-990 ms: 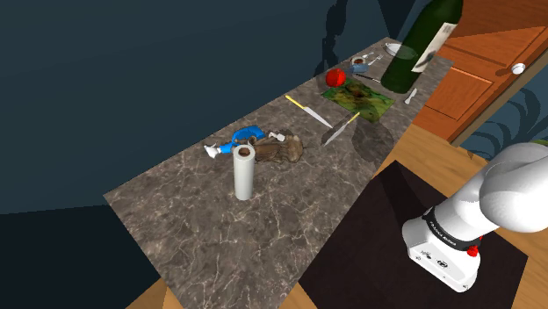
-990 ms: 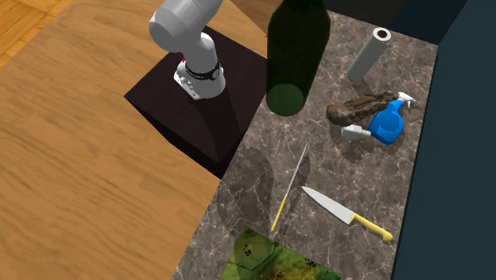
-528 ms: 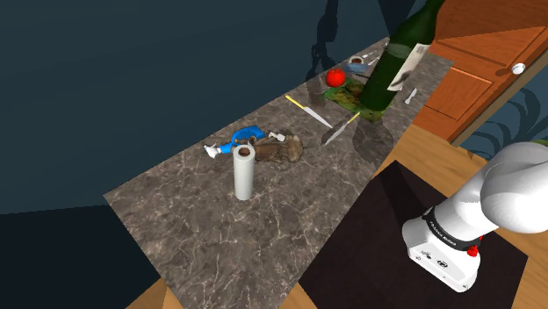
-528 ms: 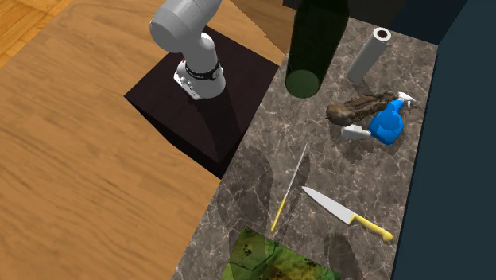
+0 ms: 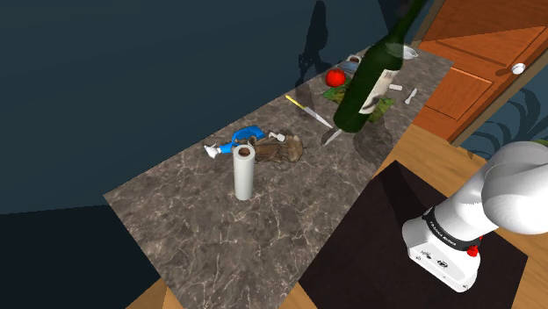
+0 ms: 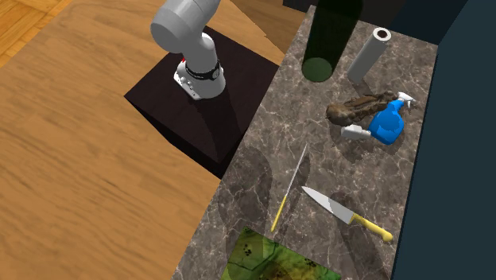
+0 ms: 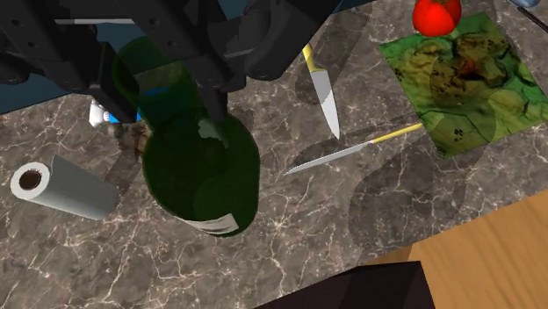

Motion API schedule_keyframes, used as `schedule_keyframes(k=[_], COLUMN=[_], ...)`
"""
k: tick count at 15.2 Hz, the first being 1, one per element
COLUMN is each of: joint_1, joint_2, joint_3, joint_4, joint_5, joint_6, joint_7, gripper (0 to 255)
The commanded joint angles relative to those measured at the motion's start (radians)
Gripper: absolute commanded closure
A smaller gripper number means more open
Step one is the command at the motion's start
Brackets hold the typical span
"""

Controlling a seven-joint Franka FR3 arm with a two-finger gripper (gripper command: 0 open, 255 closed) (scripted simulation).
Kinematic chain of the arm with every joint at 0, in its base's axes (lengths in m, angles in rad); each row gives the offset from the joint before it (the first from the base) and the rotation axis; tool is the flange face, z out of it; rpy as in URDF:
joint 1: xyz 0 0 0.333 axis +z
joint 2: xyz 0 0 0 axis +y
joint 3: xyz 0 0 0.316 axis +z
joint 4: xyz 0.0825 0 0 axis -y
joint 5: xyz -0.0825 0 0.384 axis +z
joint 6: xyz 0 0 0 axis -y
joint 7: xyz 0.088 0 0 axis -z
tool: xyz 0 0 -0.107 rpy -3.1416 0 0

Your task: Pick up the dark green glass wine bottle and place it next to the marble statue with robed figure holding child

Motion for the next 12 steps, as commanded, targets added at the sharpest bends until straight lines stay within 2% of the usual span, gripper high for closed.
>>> schedule_keyframes(k=[1,12], joint_1=[0.012,0.072], joint_2=[0.006,0.106], joint_3=[0.041,0.239], joint_4=[-0.025,-0.08], joint_5=[0.017,0.07], joint_6=[0.034,0.203], joint_7=[0.051,0.292], gripper=[255,255])
